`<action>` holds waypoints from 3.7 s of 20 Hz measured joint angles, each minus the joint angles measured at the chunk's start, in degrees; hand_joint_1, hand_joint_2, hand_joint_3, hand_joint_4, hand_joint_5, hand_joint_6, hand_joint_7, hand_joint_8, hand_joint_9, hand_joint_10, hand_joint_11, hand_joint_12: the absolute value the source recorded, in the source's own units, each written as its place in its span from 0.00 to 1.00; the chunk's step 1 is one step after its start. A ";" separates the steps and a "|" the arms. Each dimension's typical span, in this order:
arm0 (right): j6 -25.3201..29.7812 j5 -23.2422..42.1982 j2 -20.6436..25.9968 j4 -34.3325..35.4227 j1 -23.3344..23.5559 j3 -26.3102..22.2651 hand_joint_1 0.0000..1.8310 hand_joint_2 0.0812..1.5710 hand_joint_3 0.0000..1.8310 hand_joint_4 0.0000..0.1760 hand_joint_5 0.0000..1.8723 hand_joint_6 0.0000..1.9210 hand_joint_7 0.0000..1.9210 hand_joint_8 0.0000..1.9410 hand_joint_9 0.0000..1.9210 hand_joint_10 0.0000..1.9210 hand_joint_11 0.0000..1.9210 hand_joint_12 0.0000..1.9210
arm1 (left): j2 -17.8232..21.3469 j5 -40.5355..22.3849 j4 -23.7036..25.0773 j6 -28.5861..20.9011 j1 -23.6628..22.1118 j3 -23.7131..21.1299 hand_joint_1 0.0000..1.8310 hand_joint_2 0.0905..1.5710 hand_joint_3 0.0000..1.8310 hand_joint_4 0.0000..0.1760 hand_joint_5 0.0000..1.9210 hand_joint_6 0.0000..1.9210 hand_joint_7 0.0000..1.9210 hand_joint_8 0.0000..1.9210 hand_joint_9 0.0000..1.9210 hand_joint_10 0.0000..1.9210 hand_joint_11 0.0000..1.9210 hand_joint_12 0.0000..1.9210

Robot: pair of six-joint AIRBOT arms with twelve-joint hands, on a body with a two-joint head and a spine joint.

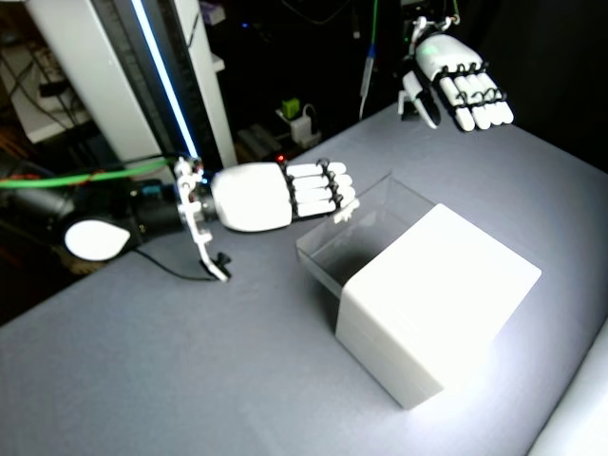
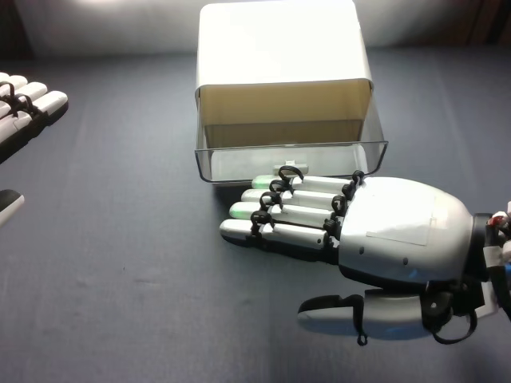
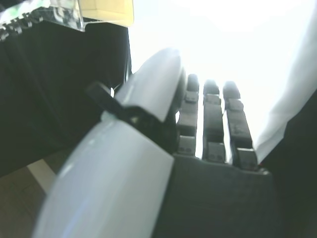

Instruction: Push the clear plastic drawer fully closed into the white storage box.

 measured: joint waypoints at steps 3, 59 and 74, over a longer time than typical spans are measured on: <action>0.00 -0.57 0.00 0.46 0.00 0.00 0.06 0.93 0.01 0.00 0.00 0.00 0.00 0.00 0.00 0.00 0.00 0.00 | 0.00 -0.07 -0.02 0.00 0.02 0.00 0.47 0.98 0.00 0.00 0.01 0.00 0.00 0.00 0.00 0.00 0.00 0.00; -4.70 -1.14 1.64 3.06 0.00 -0.28 0.13 0.92 0.00 0.00 0.00 0.00 0.00 0.00 0.00 0.00 0.00 0.00 | 0.00 -1.51 -1.03 0.00 0.92 -0.13 0.48 0.97 0.00 0.05 0.00 0.00 0.00 0.00 0.00 0.00 0.00 0.00; -12.85 -5.22 -0.13 10.58 2.71 2.19 0.12 0.94 0.00 0.00 0.00 0.00 0.00 0.00 0.00 0.00 0.00 0.00 | -0.09 -1.60 -1.16 0.00 0.92 -0.13 0.47 0.97 0.00 0.00 0.01 0.00 0.00 0.00 0.00 0.00 0.00 0.00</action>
